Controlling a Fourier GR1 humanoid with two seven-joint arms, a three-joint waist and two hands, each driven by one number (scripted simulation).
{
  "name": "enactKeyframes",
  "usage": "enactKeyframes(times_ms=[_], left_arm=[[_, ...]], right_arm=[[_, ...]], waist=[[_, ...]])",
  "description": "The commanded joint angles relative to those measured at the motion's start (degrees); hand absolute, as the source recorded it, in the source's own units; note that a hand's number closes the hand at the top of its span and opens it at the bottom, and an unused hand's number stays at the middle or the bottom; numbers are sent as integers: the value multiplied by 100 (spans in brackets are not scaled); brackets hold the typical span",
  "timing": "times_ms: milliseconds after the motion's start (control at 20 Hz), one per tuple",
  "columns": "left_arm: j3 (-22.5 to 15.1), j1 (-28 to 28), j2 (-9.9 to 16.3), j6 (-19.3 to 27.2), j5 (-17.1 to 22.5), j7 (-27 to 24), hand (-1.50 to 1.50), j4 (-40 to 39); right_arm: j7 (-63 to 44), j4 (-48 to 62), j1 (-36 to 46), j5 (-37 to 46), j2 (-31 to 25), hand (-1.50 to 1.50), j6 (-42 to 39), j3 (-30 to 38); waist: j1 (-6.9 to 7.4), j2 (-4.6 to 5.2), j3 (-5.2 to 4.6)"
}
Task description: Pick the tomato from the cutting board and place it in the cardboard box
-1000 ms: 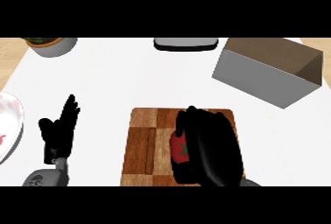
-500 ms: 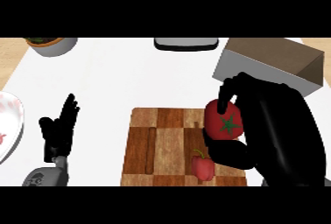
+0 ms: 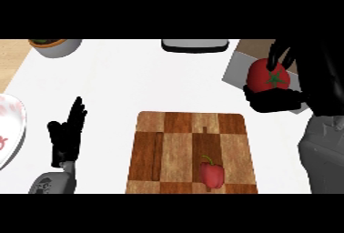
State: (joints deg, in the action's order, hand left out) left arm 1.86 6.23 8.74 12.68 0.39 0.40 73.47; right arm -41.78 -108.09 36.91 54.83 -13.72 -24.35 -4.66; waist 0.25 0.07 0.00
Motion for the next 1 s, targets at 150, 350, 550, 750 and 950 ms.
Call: enactKeyframes(times_ms=[150,350,550,750,950], left_arm=[[175,258,65,-46,9,0,0,-258],[77,-251,138,-252,109,159,0,443],[75,234,19,-49,-15,305,0,117],[75,203,28,-169,-18,133,0,-16],[-13,-10,9,-185,-45,238,0,294]], right_arm=[[1144,1681,514,-427,-246,150,770,937],[2293,3240,359,-69,-529,150,1761,956],[2899,4718,937,114,-775,150,2361,1188],[3149,5801,1243,-155,-764,150,2814,1683],[3395,6659,1363,-453,-613,-150,3011,1973]], waist=[[17,9,-1],[92,19,3],[119,45,3],[120,55,3],[156,46,7]])
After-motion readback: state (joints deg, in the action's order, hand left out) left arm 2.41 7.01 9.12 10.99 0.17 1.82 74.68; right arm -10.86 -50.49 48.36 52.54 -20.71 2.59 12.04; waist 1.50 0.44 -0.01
